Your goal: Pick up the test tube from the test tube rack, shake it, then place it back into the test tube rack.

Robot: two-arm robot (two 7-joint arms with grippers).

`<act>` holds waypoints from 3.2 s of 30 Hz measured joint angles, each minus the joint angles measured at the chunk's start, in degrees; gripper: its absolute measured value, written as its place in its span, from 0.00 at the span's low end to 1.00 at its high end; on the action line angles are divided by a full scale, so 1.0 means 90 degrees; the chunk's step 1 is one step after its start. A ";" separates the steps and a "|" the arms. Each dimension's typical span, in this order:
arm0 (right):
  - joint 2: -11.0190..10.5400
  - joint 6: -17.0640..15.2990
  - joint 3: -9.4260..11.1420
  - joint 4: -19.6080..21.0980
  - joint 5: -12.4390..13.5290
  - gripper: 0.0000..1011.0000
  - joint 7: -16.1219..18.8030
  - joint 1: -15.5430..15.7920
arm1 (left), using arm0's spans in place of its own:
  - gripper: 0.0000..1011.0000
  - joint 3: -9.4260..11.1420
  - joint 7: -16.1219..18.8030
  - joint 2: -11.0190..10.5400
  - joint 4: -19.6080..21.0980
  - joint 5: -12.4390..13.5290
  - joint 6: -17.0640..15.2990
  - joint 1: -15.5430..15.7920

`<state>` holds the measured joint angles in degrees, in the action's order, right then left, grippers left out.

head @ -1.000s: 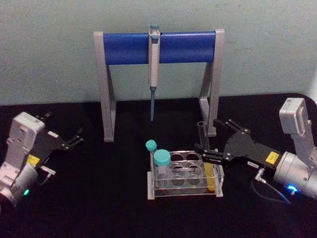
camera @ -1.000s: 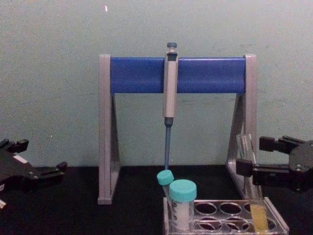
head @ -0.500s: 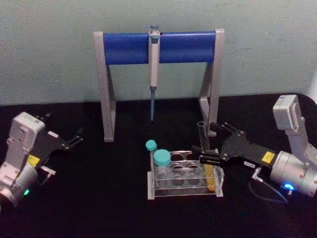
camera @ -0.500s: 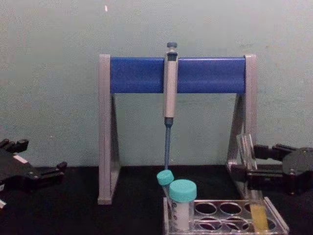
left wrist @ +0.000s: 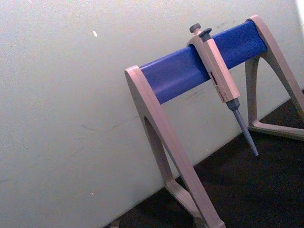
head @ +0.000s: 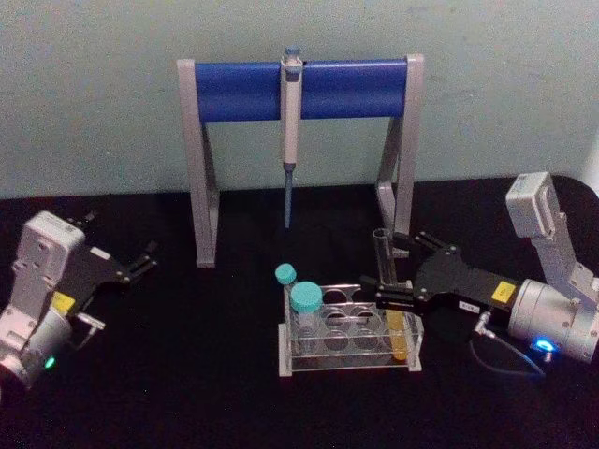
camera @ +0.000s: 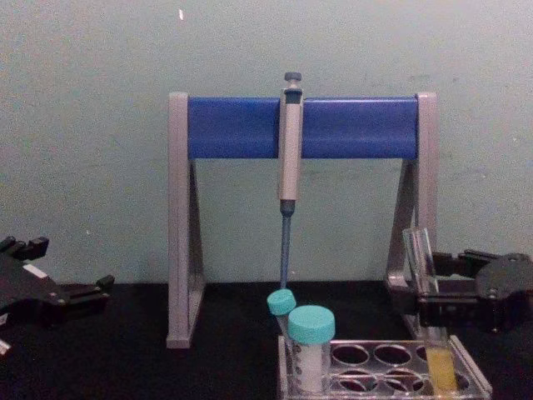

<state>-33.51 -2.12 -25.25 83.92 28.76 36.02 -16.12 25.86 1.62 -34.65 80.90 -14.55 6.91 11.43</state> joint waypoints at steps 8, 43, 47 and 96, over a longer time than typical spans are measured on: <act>0.0017 -0.0016 -0.0060 -0.0108 0.0019 0.99 0.0001 -0.0099 | 0.99 0.0000 0.0000 0.0000 0.0000 0.0000 0.0000 0.0000; 0.0018 -0.0010 -0.0075 -0.0129 0.0014 0.78 -0.0021 -0.0123 | 0.99 0.0000 0.0000 0.0000 0.0000 0.0000 0.0000 0.0000; 0.0018 -0.0010 -0.0075 -0.0130 0.0013 0.64 -0.0021 -0.0123 | 0.99 0.0000 0.0000 0.0000 0.0000 0.0000 0.0000 0.0000; 0.0007 0.0129 -0.0038 -0.0094 0.0097 0.23 0.0074 -0.0090 | 0.99 0.0000 0.0000 0.0000 0.0000 0.0000 0.0000 0.0000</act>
<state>-33.44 -0.95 -25.59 83.08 29.63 36.68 -16.93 25.86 1.62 -34.64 80.90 -14.55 6.91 11.43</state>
